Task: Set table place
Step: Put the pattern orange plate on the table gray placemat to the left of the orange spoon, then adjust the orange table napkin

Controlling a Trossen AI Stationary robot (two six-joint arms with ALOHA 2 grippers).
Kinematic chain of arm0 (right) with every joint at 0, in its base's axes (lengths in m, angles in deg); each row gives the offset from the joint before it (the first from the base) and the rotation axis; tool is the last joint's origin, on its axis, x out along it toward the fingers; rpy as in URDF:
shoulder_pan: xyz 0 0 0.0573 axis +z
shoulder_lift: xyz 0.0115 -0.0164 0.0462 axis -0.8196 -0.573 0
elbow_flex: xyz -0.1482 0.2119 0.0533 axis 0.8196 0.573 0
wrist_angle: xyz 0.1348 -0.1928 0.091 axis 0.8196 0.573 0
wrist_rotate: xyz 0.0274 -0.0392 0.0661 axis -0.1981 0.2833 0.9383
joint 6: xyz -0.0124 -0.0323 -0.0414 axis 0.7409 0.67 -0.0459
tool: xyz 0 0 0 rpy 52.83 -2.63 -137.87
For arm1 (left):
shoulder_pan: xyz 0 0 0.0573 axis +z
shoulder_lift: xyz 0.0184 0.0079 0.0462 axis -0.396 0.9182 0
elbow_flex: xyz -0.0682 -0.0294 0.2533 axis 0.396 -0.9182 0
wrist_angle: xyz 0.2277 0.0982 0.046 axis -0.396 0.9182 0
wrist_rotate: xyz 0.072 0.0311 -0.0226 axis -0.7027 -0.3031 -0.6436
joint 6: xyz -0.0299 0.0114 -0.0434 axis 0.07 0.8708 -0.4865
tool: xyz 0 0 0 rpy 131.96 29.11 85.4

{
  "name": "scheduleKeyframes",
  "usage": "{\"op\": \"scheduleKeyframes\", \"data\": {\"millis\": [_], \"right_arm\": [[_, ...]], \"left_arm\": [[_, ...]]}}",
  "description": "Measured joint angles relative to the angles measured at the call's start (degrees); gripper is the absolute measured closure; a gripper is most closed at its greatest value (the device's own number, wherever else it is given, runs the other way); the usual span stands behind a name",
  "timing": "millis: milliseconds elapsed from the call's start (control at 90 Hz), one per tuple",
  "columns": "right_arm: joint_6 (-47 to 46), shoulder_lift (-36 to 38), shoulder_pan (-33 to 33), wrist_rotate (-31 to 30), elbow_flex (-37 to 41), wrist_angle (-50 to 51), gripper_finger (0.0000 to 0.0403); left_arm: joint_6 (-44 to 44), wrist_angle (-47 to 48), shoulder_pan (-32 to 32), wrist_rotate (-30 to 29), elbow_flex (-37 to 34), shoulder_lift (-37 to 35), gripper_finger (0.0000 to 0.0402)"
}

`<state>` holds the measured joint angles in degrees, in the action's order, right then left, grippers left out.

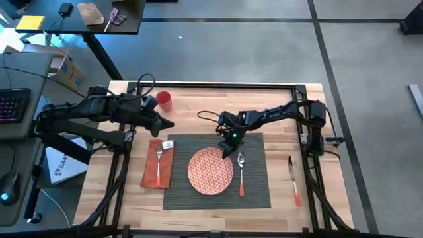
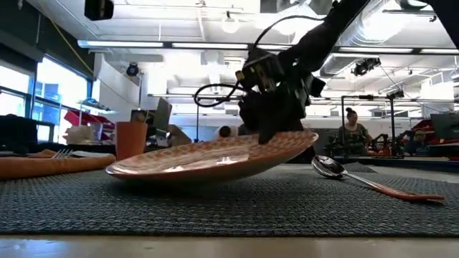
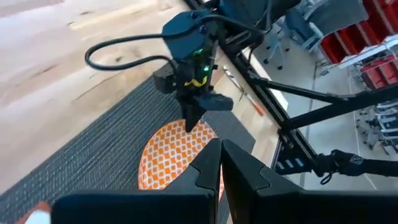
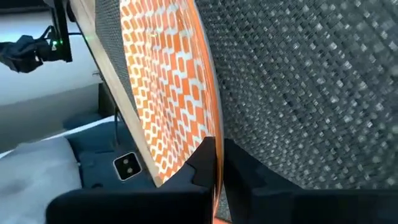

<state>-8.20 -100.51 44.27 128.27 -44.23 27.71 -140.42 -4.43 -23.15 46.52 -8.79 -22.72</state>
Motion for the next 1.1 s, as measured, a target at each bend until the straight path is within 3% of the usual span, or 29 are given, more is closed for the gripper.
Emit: {"op": "scheduleKeyframes", "data": {"millis": [244, 556, 822, 1100], "right_arm": [[0.7, 0.0, -0.1, -2.5, 0.0, 0.7, 0.0304], [-3.4, 1.7, -0.3, -2.3, 0.0, 0.8, 0.0188], [-4.1, 7.8, -1.3, -2.3, 0.0, 0.8, 0.0172], [-1.6, 10.7, -2.0, -2.4, -0.1, 1.0, 0.0171]], "left_arm": [[-5.5, 6.4, 0.0, 2.1, 0.0, 0.1, 0.0387], [-15.5, 16.1, -2.0, 5.9, 0.0, 1.3, 0.0295], [-30.6, 30.4, -7.8, 9.4, -0.4, 6.7, 0.0237], [-37.2, 21.4, -10.7, 13.1, -11.9, 11.1, 0.022]]}}
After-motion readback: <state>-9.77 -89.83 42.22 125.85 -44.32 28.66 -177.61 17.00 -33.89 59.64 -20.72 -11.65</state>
